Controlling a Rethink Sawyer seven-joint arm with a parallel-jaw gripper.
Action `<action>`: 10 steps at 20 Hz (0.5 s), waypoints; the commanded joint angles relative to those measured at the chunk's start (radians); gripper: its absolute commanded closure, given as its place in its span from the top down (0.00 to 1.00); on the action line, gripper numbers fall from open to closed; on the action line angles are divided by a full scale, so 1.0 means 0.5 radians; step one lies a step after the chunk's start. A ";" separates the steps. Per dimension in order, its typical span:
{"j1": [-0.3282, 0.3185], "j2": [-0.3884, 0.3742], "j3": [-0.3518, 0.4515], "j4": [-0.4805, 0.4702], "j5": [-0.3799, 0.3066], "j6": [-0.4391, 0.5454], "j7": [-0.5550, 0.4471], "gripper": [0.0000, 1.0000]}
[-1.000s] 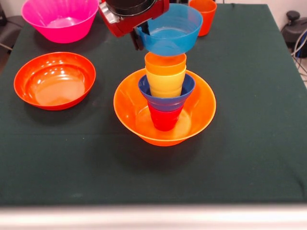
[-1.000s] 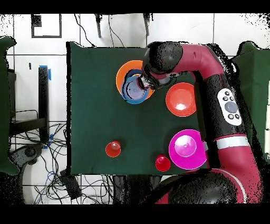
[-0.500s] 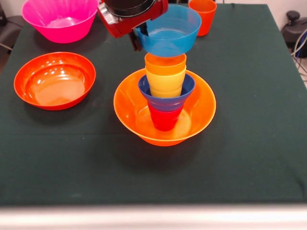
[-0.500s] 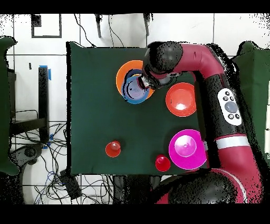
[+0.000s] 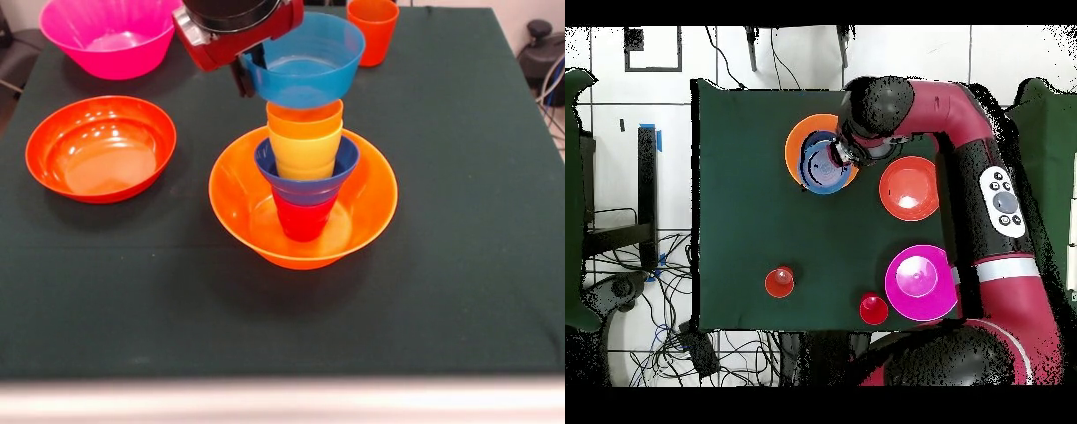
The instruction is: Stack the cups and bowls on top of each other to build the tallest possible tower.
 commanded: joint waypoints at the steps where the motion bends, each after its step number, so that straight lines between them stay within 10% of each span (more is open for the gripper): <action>1: 0.042 0.124 -0.059 -0.108 -0.160 -0.113 -0.380 0.00; 10: 0.034 0.128 -0.058 -0.088 -0.156 -0.129 -0.347 0.00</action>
